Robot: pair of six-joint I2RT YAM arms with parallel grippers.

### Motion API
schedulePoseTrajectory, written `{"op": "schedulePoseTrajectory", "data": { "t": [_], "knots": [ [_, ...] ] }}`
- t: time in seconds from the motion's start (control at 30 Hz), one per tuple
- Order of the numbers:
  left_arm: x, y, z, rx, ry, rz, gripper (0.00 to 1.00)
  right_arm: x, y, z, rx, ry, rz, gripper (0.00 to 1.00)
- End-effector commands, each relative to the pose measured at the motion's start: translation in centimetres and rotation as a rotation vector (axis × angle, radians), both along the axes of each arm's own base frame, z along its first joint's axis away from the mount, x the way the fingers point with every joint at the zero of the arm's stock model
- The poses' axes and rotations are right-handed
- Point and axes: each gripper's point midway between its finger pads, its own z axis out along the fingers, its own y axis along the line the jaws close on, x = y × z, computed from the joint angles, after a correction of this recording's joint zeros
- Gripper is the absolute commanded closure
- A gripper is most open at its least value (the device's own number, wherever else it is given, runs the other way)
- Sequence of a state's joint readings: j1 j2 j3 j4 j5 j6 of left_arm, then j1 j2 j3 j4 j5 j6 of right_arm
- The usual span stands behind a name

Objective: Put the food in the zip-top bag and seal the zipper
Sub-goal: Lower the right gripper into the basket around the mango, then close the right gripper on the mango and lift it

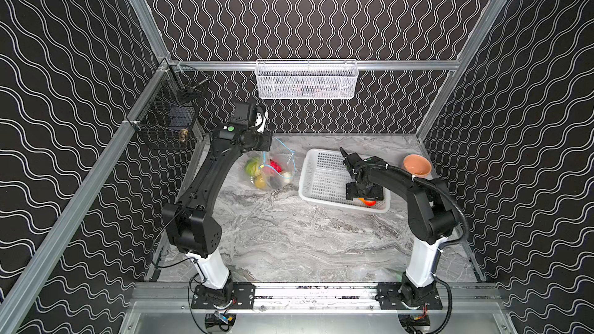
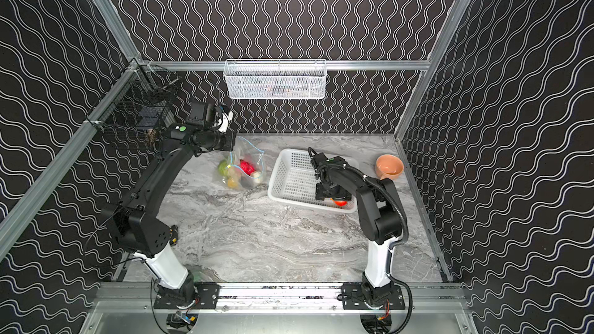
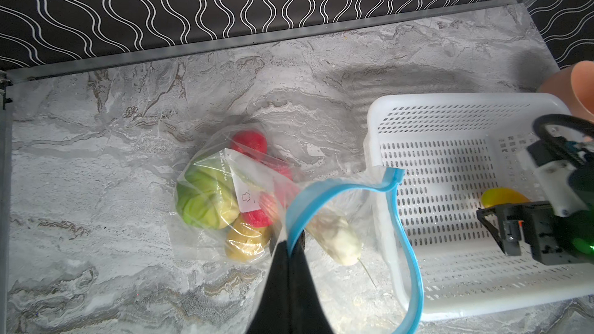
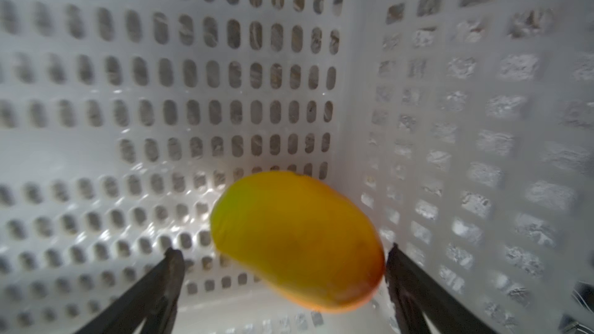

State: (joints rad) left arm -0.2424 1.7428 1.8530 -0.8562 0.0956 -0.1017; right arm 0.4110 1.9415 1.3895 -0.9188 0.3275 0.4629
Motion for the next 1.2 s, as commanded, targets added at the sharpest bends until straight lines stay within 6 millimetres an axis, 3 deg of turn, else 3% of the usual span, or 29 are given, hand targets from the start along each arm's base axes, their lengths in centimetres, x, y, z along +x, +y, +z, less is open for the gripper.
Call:
{"op": "schedulePoseTrajectory", "data": {
  "t": [0.0,0.2,0.5,0.6,0.7,0.87,1.17],
  "knots": [
    [0.3,0.1,0.2,0.005,-0.009,0.003,1.0,0.6,0.0,-0.2,-0.008,-0.01,-0.009,0.09],
    [0.4,0.1,0.1,0.012,-0.007,0.002,1.0,0.9,0.8,-0.9,0.029,-0.004,-0.008,0.21],
    [0.7,-0.2,-0.2,0.019,0.002,0.001,1.0,2.6,3.1,-0.4,0.13,-0.027,0.009,0.4],
    [0.7,-0.2,-0.2,0.025,0.001,0.0,1.0,3.2,4.0,0.0,0.174,-0.043,0.024,0.39],
    [0.6,-0.3,-0.1,0.027,-0.003,-0.001,1.0,3.7,3.7,0.2,0.155,-0.044,0.029,0.35],
    [0.5,-0.1,0.1,0.04,-0.013,0.002,1.0,4.4,3.6,0.4,0.151,-0.051,0.033,0.21],
    [0.5,-0.2,-0.1,0.04,-0.008,0.0,1.0,4.6,3.4,-0.6,0.129,-0.019,0.048,0.19]
  ]
}}
